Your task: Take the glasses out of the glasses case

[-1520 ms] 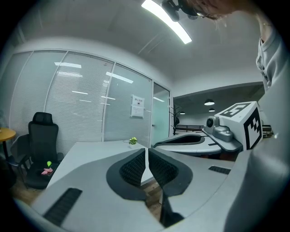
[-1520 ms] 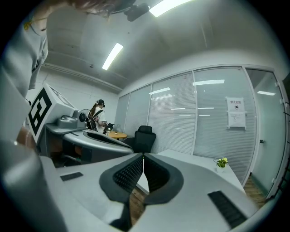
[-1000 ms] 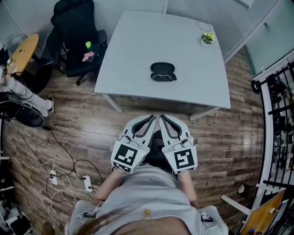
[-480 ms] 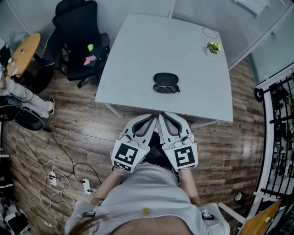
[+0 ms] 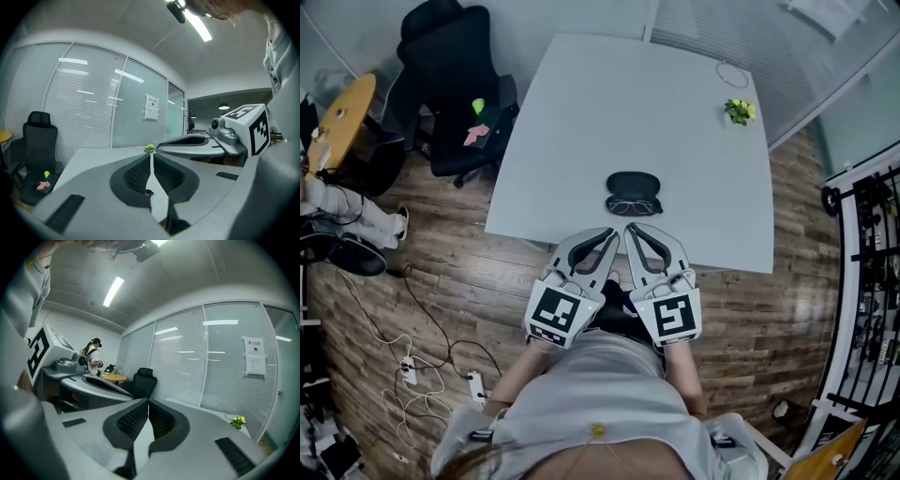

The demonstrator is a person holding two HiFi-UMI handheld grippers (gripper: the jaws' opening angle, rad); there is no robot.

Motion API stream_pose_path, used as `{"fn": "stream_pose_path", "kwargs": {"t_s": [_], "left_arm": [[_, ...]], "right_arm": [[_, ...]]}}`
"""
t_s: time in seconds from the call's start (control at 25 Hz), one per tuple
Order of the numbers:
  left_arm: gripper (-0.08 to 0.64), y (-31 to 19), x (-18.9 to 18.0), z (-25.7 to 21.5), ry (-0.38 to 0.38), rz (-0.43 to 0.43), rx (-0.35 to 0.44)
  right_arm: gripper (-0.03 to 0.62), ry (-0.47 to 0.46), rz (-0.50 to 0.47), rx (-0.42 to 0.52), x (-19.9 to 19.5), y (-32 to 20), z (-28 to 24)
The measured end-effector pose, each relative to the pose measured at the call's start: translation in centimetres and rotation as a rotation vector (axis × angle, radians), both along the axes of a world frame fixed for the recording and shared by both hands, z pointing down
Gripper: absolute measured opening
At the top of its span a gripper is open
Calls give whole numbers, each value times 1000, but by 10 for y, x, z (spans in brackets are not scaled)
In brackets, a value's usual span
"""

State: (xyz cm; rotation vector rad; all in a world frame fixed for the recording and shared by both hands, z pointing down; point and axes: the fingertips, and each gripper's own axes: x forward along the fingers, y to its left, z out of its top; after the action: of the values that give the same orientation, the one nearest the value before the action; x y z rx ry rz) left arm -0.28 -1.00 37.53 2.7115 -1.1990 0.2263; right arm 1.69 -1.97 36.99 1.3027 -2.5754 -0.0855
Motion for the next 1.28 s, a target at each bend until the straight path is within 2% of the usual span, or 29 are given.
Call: {"fn": "stream_pose_path", "kwargs": {"t_s": [0.44, 0.8, 1.28], "left_arm": [[41, -66, 26, 7, -30, -16, -11], [41, -95, 32, 20, -31, -56, -30], [41, -120, 36, 12, -39, 38, -23]], "right_arm": [[18, 14, -23, -28, 29, -65, 15], [18, 30, -65, -30, 35, -92, 26], [18, 40, -6, -35, 30, -116, 21]]}}
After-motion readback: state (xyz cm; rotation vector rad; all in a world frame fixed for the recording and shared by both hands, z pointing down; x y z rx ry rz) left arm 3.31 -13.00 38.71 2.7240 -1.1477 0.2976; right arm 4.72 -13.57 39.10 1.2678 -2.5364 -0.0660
